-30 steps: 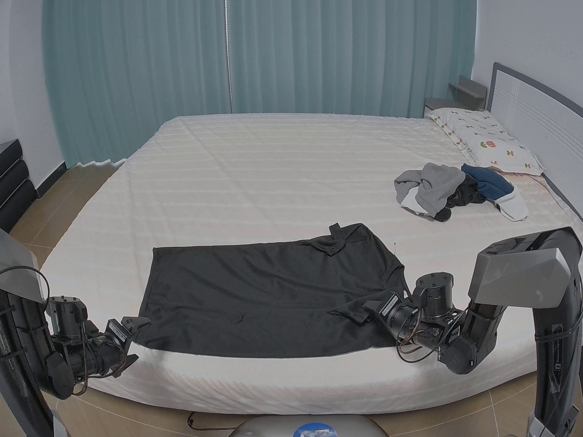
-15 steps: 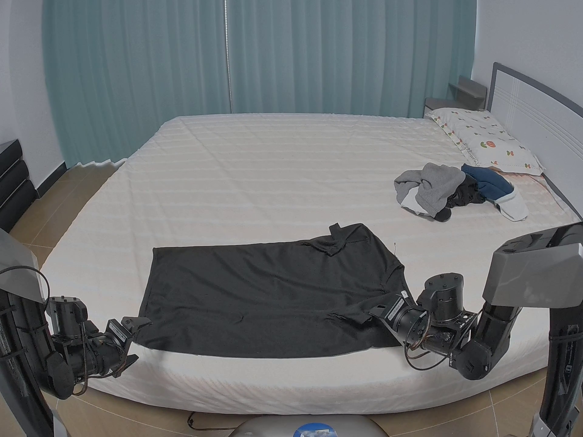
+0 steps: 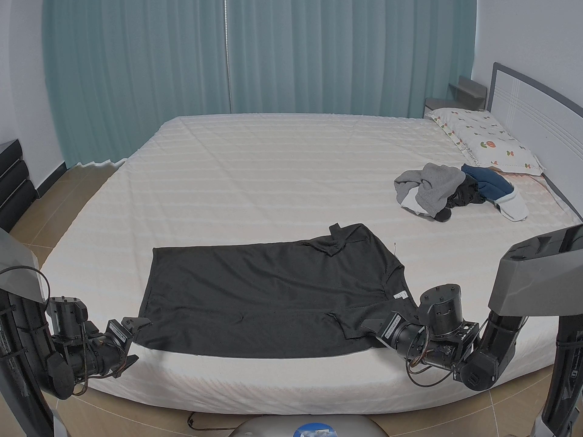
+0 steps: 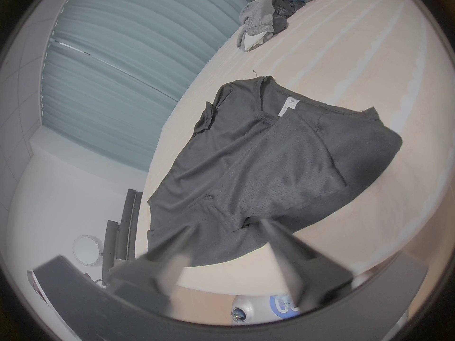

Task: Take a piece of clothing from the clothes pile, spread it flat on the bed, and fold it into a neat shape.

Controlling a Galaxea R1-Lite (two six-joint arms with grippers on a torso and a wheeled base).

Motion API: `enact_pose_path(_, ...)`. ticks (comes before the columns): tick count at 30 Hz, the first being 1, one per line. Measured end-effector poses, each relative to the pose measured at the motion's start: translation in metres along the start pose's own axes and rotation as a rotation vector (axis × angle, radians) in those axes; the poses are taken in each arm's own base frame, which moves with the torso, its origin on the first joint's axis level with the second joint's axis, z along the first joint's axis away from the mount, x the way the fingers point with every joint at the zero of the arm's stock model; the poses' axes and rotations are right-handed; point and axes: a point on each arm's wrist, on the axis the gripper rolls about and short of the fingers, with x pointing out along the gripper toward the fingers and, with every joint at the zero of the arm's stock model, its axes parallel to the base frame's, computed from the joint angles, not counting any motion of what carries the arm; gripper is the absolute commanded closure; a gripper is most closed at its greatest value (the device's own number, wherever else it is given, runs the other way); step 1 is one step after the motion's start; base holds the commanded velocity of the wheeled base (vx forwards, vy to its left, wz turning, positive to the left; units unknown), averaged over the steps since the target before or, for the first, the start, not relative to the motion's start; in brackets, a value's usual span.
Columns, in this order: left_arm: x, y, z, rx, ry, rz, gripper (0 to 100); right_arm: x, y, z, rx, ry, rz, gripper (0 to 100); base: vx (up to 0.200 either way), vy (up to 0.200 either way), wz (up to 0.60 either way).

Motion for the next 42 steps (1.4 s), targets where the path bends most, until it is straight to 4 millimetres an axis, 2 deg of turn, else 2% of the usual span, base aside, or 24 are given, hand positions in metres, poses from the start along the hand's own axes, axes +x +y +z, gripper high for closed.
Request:
enact_pose_path(7, 0.000, 0.000, 0.000, 0.000, 0.000, 0.001, 0, -0.012, 0.002, 0.011, -0.010, -0.031, 0.006, 0, 0.000, 0.000, 0.00)
enact_pose_path(15, 0.000, 0.000, 0.000, 0.000, 0.000, 0.001, 0, -0.020, -0.012, 0.034, -0.017, -0.086, -0.029, 0, 0.000, 0.000, 0.00)
enact_pose_path(33, 0.000, 0.001, 0.000, -0.001, 0.001, 0.003, 0, -0.002, -0.039, 0.041, 0.001, -0.061, -0.084, 0, 0.000, 0.000, 0.00)
enact_pose_path(34, 0.000, 0.001, 0.000, -0.001, 0.001, 0.003, 0, 0.000, -0.040, 0.040, 0.001, -0.060, -0.087, 100, 0.000, 0.000, 0.00)
enact_pose_path(42, 0.000, 0.001, 0.000, -0.001, 0.001, 0.004, 0, 0.007, -0.047, 0.036, -0.033, -0.042, -0.115, 100, 0.000, 0.000, 0.00)
